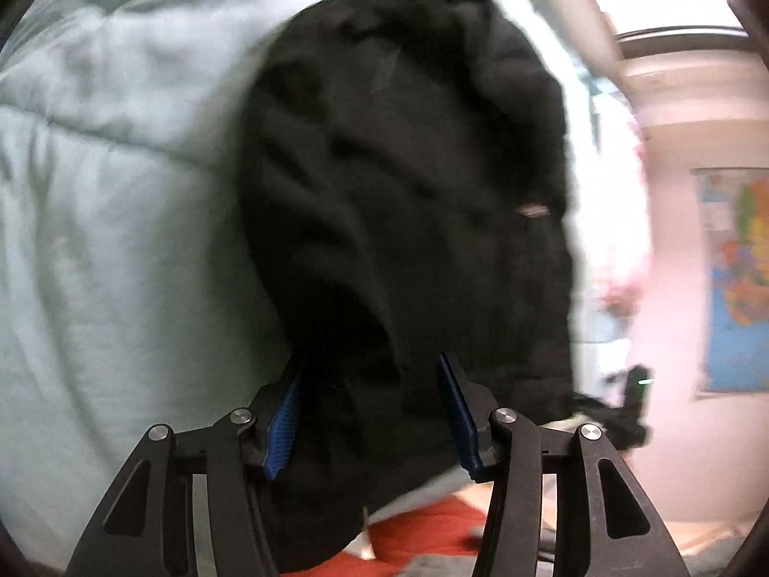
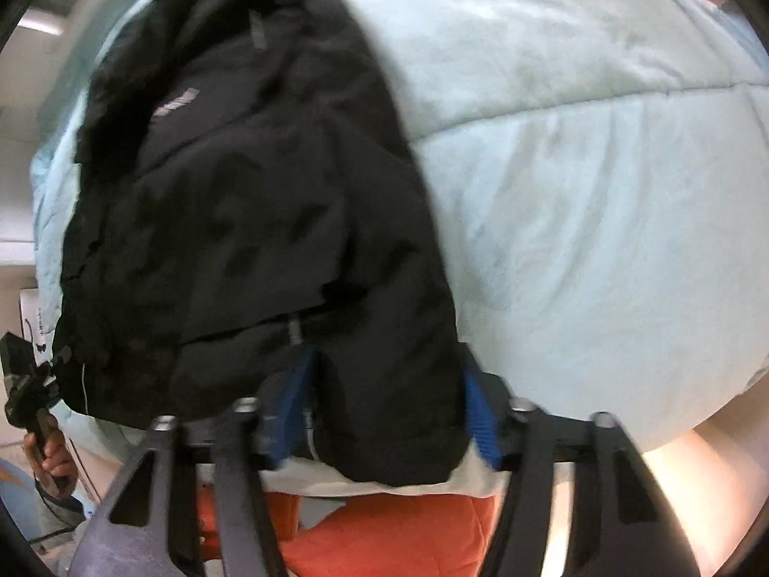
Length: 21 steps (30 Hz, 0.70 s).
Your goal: Fold large clothes
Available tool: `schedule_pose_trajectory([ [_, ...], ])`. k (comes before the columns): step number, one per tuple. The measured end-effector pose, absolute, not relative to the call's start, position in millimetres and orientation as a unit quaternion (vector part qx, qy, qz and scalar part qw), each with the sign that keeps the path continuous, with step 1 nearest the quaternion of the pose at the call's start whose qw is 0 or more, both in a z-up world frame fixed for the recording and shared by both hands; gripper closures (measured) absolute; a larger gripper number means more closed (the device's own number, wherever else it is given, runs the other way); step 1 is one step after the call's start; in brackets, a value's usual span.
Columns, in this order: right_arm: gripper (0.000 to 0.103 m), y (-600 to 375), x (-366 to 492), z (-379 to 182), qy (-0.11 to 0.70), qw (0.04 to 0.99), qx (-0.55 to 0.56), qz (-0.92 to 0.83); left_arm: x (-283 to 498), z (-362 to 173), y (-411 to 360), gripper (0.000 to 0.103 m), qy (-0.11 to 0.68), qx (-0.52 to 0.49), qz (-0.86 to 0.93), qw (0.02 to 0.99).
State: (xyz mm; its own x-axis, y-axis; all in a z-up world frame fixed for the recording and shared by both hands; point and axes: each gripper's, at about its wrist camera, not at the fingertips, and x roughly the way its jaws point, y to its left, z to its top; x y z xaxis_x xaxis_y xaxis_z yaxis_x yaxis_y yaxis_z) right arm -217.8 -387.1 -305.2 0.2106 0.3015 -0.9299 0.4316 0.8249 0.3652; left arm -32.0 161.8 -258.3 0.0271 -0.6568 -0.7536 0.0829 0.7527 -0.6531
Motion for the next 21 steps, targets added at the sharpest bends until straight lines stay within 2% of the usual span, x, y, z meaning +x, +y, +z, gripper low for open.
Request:
schedule_pose_trajectory([
  [1,0.057,-381.6,-216.9,-292.0,0.612,0.74,0.277,-0.035,-32.2,-248.1,160.5,0.05,0.627,-0.238,-0.292,0.682],
  [2,0.059,-378.8,-216.9,-282.6,0.597,0.751,0.283,-0.014,-31.5,-236.3,159.1,0.05,0.608,-0.257,-0.316,0.682],
  [4,0.059,-375.6,-215.8,-268.1,0.571,0.763,0.303,0.019,-29.4,-227.0,154.0,0.051,0.598,-0.266,-0.336,0.677],
  [7,0.059,-367.9,-209.1,-265.7,0.568,0.761,0.31,0.041,-28.2,-240.1,140.5,0.05,0.627,-0.22,-0.311,0.68],
  [12,0.057,-362.4,-211.8,-300.4,0.605,0.725,0.328,0.022,-45.8,-279.9,133.9,0.05,0.688,-0.127,-0.254,0.668],
  [15,0.056,-363.8,-219.4,-324.2,0.635,0.697,0.334,0.006,-52.2,-292.5,133.2,0.051,0.699,-0.114,-0.233,0.667],
  [18,0.057,-371.4,-227.3,-328.8,0.62,0.692,0.369,0.0,-47.6,-287.6,135.3,0.051,0.691,-0.13,-0.224,0.675],
  [19,0.059,-375.4,-228.8,-326.8,0.613,0.694,0.377,-0.007,-45.7,-283.3,136.1,0.056,0.685,-0.126,-0.219,0.683],
  [20,0.063,-378.2,-228.5,-322.2,0.606,0.7,0.378,-0.014,-43.7,-278.5,137.2,0.075,0.68,-0.124,-0.219,0.689],
  [21,0.07,-380.1,-226.8,-319.2,0.599,0.706,0.378,-0.014,-41.6,-275.5,141.4,0.083,0.676,-0.127,-0.223,0.691],
])
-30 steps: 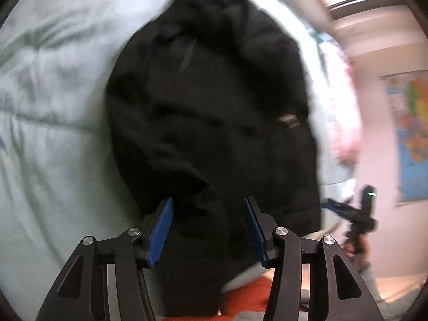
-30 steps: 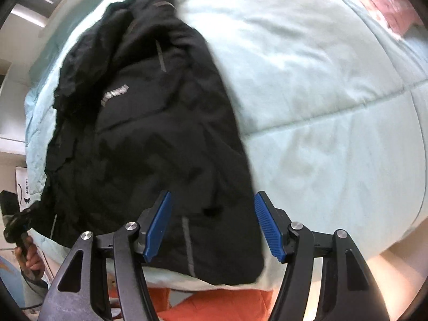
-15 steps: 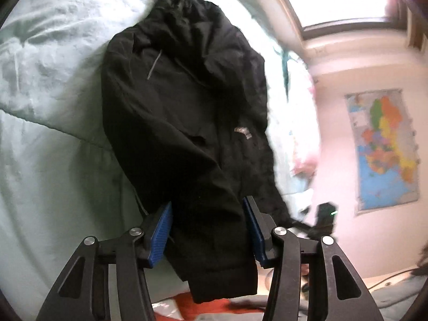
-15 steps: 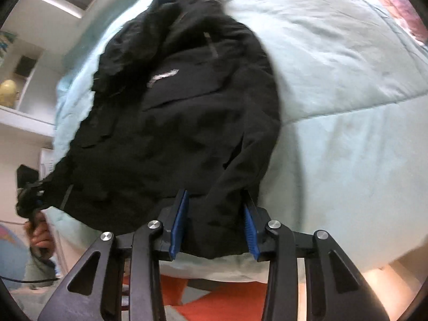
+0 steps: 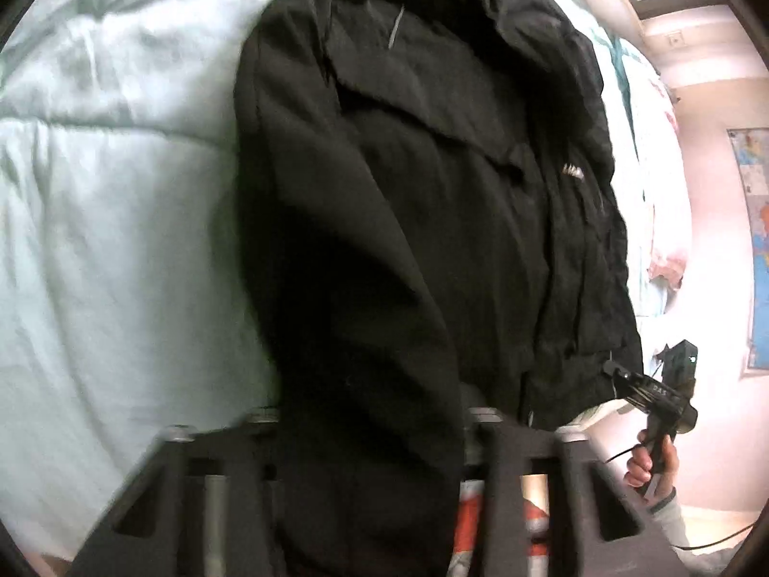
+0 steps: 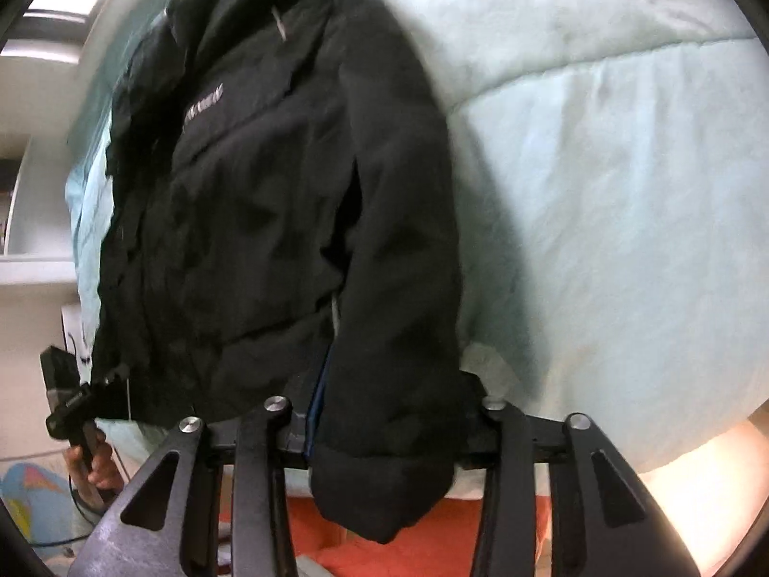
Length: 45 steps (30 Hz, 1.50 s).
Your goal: Fold large clothes
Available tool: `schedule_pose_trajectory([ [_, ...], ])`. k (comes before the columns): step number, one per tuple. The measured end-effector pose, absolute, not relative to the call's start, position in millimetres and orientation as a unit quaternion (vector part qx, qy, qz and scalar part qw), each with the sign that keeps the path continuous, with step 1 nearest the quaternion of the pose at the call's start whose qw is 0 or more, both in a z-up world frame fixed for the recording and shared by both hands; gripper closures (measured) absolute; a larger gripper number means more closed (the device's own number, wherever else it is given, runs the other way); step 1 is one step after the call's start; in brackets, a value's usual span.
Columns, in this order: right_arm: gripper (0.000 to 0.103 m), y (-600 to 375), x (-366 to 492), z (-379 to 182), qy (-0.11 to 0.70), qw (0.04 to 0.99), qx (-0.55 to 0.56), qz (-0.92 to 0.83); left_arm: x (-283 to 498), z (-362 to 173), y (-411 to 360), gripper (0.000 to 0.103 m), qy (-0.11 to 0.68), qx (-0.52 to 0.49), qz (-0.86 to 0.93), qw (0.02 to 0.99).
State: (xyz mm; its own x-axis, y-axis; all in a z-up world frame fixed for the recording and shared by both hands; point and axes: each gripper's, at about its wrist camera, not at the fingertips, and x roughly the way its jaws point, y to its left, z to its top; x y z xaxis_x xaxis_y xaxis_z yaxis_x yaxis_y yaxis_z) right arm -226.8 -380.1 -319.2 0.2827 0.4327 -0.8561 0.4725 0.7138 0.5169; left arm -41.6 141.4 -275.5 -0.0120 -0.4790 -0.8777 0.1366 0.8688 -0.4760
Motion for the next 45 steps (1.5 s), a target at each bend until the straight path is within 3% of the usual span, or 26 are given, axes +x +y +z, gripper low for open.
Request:
schedule_pose_trajectory([
  [1,0.082,-382.4,-224.2,-315.4,0.59,0.713,0.378,-0.012,-39.9,-271.9,144.1,0.085,0.672,-0.132,-0.224,0.694],
  [3,0.085,-382.2,-219.3,-298.0,0.575,0.731,0.368,-0.006,-35.1,-259.2,150.5,0.09,0.658,-0.158,-0.236,0.698],
  [12,0.086,-396.2,-163.3,-206.4,0.51,0.798,0.32,0.004,1.9,-189.6,165.8,0.091,0.574,-0.241,-0.281,0.73],
  [28,0.086,-457.4,-1.9,-68.8,0.367,0.881,0.298,0.004,159.3,-74.1,130.3,0.089,0.448,-0.246,-0.306,0.804],
  [34,0.086,-478.2,93.5,-95.0,0.397,0.863,0.313,-0.019,257.5,-105.9,92.8,0.089,0.481,-0.249,-0.274,0.795],
  [45,0.086,-493.4,246.8,-258.1,0.531,0.783,0.314,-0.078,393.7,-254.2,38.9,0.085,0.613,-0.242,-0.165,0.734],
])
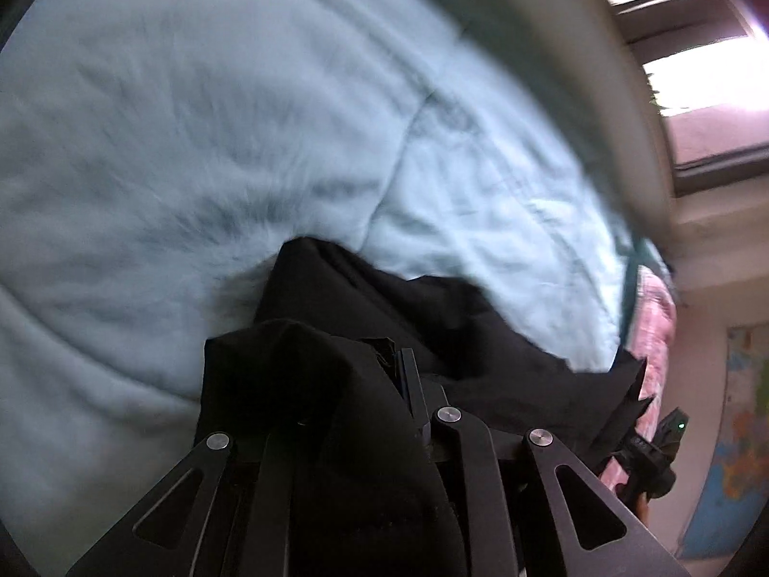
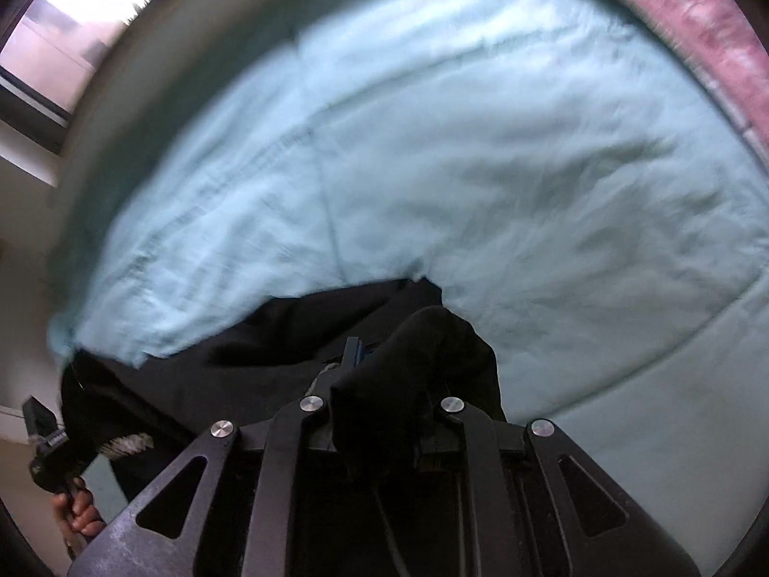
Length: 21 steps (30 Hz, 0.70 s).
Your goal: Fold large clothes
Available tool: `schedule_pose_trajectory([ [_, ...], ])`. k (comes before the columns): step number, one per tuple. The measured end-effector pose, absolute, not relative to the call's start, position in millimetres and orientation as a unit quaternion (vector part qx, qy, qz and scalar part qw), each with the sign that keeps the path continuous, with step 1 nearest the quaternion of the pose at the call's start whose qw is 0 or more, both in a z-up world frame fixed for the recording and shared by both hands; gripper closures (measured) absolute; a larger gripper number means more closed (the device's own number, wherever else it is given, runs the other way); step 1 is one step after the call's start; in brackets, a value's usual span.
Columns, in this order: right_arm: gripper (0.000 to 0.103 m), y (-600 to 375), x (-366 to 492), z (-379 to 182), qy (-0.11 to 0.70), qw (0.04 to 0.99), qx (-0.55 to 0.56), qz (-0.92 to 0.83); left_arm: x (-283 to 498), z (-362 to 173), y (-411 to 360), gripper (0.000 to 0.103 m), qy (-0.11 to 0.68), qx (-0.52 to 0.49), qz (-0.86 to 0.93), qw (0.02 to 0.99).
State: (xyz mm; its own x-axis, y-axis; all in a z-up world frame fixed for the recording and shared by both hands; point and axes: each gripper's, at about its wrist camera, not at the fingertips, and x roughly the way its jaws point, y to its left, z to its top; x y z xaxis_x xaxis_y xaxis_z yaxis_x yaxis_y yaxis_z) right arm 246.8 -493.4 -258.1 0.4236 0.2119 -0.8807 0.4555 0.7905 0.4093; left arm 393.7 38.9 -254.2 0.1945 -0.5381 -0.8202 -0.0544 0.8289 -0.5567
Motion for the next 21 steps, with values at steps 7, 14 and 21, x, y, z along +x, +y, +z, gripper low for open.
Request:
schedule_pose_trajectory([
  [7,0.085,-469.2,278.3,-324.2,0.571,0.776,0.25,-0.092,404.7,-305.3,29.6,0.085,0.606,-0.248,-0.175,0.735],
  [14,0.084,-476.4,269.4,-318.9,0.569,0.774,0.266,-0.083,401.9,-295.4,39.8,0.085,0.615,-0.257,-0.196,0.719],
  [21,0.057,-497.4,219.7,-255.2,0.52,0.787,0.33,-0.033,365.3,-229.9,73.2,0.077,0.607,-0.228,-0.234,0.724],
])
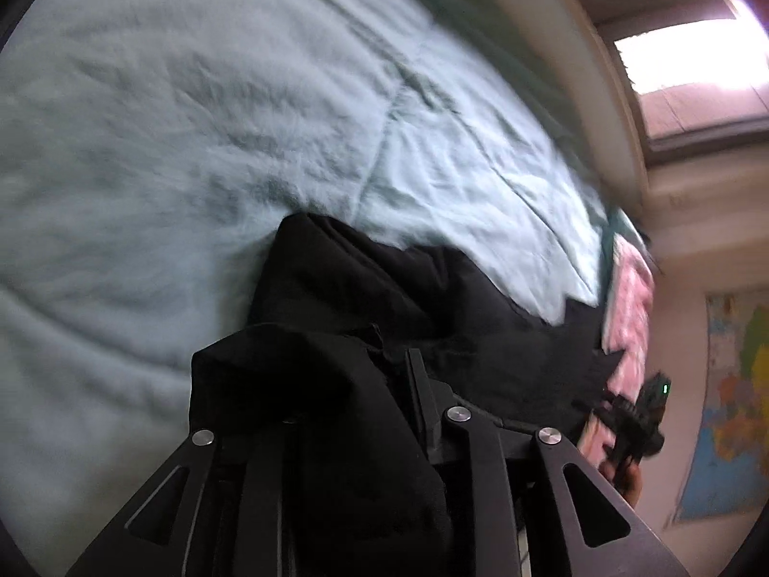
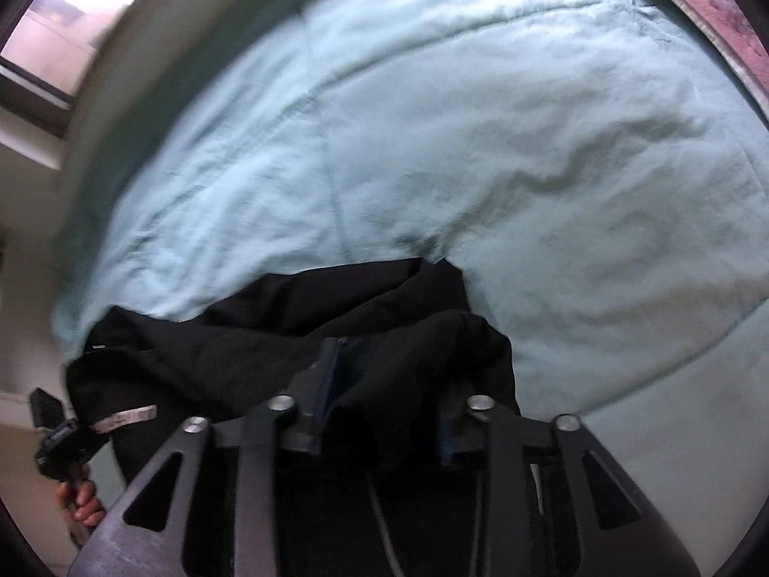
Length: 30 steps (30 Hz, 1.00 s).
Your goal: Fold large clothes
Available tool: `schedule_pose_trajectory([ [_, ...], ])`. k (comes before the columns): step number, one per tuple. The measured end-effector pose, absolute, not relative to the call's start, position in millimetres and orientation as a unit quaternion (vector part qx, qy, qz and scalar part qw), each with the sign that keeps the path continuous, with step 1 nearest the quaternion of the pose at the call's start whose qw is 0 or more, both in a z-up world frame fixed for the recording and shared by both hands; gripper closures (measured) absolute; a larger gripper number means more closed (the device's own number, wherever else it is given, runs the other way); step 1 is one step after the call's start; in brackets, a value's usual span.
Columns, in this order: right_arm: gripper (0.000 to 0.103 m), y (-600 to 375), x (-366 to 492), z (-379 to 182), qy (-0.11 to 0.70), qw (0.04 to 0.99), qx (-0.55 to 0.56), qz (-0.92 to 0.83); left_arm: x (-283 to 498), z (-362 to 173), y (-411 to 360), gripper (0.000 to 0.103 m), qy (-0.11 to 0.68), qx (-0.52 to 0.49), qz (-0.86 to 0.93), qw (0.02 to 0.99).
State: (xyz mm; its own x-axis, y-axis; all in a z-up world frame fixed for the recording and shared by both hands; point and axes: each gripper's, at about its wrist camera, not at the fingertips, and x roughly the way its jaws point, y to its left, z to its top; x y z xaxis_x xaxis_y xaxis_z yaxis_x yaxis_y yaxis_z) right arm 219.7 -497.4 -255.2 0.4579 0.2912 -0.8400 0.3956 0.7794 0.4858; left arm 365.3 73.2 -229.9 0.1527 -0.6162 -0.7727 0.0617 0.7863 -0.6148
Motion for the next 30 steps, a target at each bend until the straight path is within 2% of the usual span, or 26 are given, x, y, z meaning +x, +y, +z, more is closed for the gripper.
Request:
schedule_pose_trajectory([
  [1,0.052,-497.1,213.7,-247.1,0.515,0.79,0.331,-0.025,356.6,-222.7,79.8,0.075,0.612,-0.229,-0.245,0.716],
  [4,0.051,-498.8,186.1,-219.7,0.506,0.803,0.314,-0.015,333.1,-211.7,109.7,0.049,0.62,-0.288,-0.259,0.683],
  [8,0.051,-498.2,160.0,-207.2,0.514,0.813,0.274,-0.031,306.7,-196.4,143.5,0.046,0.596,-0.358,-0.277,0.663],
  [9,0.051,-495.8,159.3,-208.8,0.52,0.813,0.258,-0.034,302.8,-191.1,147.0,0.045,0.592,-0.35,-0.27,0.674],
  [11,0.051,-491.5,162.9,-214.3,0.534,0.812,0.233,-0.037,299.3,-178.3,142.6,0.034,0.585,-0.284,-0.232,0.723],
  [12,0.051,-487.0,168.1,-218.7,0.541,0.812,0.216,-0.04,301.4,-176.3,136.6,0.033,0.583,-0.264,-0.218,0.737],
  [16,0.051,-471.3,200.4,-235.0,0.546,0.823,0.145,-0.059,328.6,-184.4,107.3,0.033,0.564,-0.191,-0.19,0.781],
  [19,0.051,-471.1,224.8,-242.7,0.534,0.833,0.138,-0.041,361.2,-202.2,88.0,0.033,0.558,-0.154,-0.186,0.794],
  [25,0.051,-485.2,250.5,-249.5,0.514,0.847,0.132,0.003,414.0,-251.0,68.5,0.033,0.587,-0.138,-0.226,0.765],
  [30,0.051,-490.0,264.3,-258.0,0.501,0.857,0.113,0.029,424.6,-268.3,65.5,0.033,0.589,-0.154,-0.258,0.75],
])
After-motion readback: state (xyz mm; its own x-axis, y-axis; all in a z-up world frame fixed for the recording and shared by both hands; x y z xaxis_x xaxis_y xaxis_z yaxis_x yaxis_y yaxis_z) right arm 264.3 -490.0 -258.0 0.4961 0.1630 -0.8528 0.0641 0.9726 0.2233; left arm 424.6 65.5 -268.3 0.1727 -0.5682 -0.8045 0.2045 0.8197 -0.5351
